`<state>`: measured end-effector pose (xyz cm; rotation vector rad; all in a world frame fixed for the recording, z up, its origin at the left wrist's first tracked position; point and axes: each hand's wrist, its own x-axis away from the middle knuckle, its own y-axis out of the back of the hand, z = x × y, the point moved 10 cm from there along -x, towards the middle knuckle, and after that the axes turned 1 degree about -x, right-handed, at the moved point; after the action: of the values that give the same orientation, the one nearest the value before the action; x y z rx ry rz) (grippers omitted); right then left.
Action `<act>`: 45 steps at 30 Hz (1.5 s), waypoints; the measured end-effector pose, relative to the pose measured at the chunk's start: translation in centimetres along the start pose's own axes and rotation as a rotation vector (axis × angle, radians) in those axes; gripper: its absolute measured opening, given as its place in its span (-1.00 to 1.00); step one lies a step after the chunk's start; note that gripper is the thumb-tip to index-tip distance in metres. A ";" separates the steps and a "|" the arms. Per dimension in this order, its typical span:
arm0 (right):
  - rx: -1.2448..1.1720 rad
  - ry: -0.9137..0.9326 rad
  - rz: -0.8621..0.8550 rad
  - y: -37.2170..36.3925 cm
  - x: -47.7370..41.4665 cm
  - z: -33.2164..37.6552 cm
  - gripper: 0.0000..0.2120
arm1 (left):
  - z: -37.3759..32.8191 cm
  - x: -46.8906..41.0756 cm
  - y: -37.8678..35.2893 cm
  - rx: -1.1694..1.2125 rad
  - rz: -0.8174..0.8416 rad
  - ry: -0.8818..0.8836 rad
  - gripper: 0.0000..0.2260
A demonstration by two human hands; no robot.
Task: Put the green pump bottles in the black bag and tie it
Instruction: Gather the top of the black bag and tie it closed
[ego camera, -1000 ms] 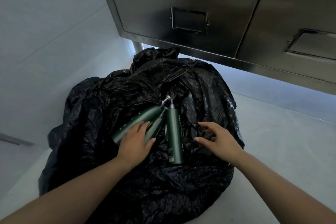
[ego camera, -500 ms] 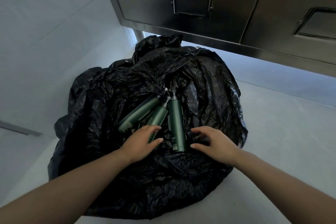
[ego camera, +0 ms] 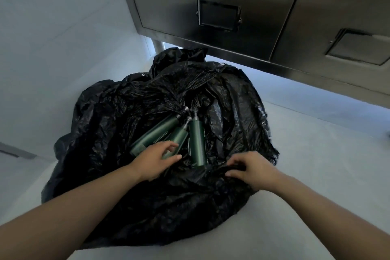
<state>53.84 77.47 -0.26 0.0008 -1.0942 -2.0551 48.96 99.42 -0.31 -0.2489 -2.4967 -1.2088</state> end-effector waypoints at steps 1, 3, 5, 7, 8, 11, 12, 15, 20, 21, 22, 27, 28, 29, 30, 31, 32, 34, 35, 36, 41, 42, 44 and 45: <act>-0.051 0.001 -0.059 2.3 -0.3 0.3 -0.93 | -0.6 -0.3 1.2 0.040 -0.025 -0.014 -0.66; -0.116 -0.002 -0.147 6.9 -0.8 1.0 -0.88 | -2.6 -1.1 3.6 0.102 -0.070 -0.060 -0.74; -0.175 0.003 -0.193 11.0 -1.3 1.8 -0.85 | -5.5 -2.0 6.4 0.143 -0.107 -0.114 -0.81; -0.228 0.008 -0.199 14.6 -1.7 2.8 -0.88 | -8.9 -2.8 9.7 0.216 -0.166 -0.147 -0.84; -0.234 0.012 -0.198 16.2 -1.9 3.2 -0.90 | -10.6 -3.1 11.4 0.281 -0.201 -0.164 -0.81; -0.248 0.023 -0.228 20.3 -2.2 4.0 -0.97 | -15.3 -3.5 14.5 0.468 -0.252 -0.242 -0.81; -0.272 0.025 -0.255 21.1 -2.2 3.9 -0.96 | -16.5 -3.6 14.6 0.483 -0.243 -0.260 -0.85; -0.348 0.024 -0.326 21.1 -2.5 2.9 -0.94 | -17.8 -4.2 11.8 0.380 -0.164 -0.232 -0.71; -0.272 0.078 -0.301 19.3 -3.5 3.2 -0.92 | -16.0 -3.8 8.2 0.134 -0.253 -0.222 -0.77; -0.243 0.090 -0.317 19.3 -3.5 3.5 -0.94 | -15.2 -3.6 8.3 0.165 -0.300 -0.205 -0.82; -0.211 0.108 -0.333 19.1 -3.3 3.9 -0.95 | -14.6 -3.4 8.4 0.202 -0.333 -0.186 -0.85; -0.280 0.241 -0.439 16.2 -1.9 6.7 -0.75 | -13.7 -3.2 9.8 0.380 -0.372 -0.197 -0.89; -0.324 0.243 -0.453 15.6 -1.9 6.9 -0.72 | -13.7 -3.1 10.1 0.411 -0.386 -0.208 -0.90; -0.376 0.238 -0.461 15.0 -2.0 7.0 -0.68 | -13.6 -3.1 10.5 0.447 -0.403 -0.218 -0.91; -0.435 0.230 -0.463 14.4 -2.2 7.1 -0.64 | -13.5 -3.1 10.7 0.482 -0.422 -0.229 -0.92; -0.491 0.223 -0.458 13.8 -2.6 7.4 -0.59 | -13.4 -3.1 11.0 0.515 -0.441 -0.238 -0.91; -0.546 0.215 -0.452 13.1 -3.2 7.8 -0.56 | -13.2 -3.1 11.2 0.541 -0.460 -0.243 -0.89; -0.657 0.194 -0.458 11.7 -4.3 8.7 -0.57 | -12.7 -3.0 11.7 0.575 -0.498 -0.247 -0.89; -0.704 0.179 -0.464 10.9 -4.8 9.0 -0.59 | -12.3 -2.9 11.9 0.591 -0.515 -0.243 -0.89; -0.731 0.161 -0.463 10.1 -5.1 9.2 -0.61 | -11.8 -2.9 12.2 0.609 -0.525 -0.235 -0.90; -0.744 0.119 -0.488 8.5 -5.4 8.6 -0.92 | -9.6 -3.0 11.5 0.531 -0.391 -0.180 -0.93; -0.747 0.124 -0.510 9.0 -5.4 8.2 -0.90 | -9.3 -3.0 10.9 0.509 -0.341 -0.173 -0.93; -0.743 0.124 -0.554 10.3 -5.4 7.6 -0.92 | -8.9 -2.8 9.8 0.500 -0.248 -0.171 -0.90; -0.749 0.122 -0.571 10.9 -5.5 7.4 -0.93 | -8.7 -2.7 9.6 0.493 -0.228 -0.175 -0.89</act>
<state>62.12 82.76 10.12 0.0689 -0.1952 -2.8243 56.48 98.52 10.60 0.0629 -2.9402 -0.6260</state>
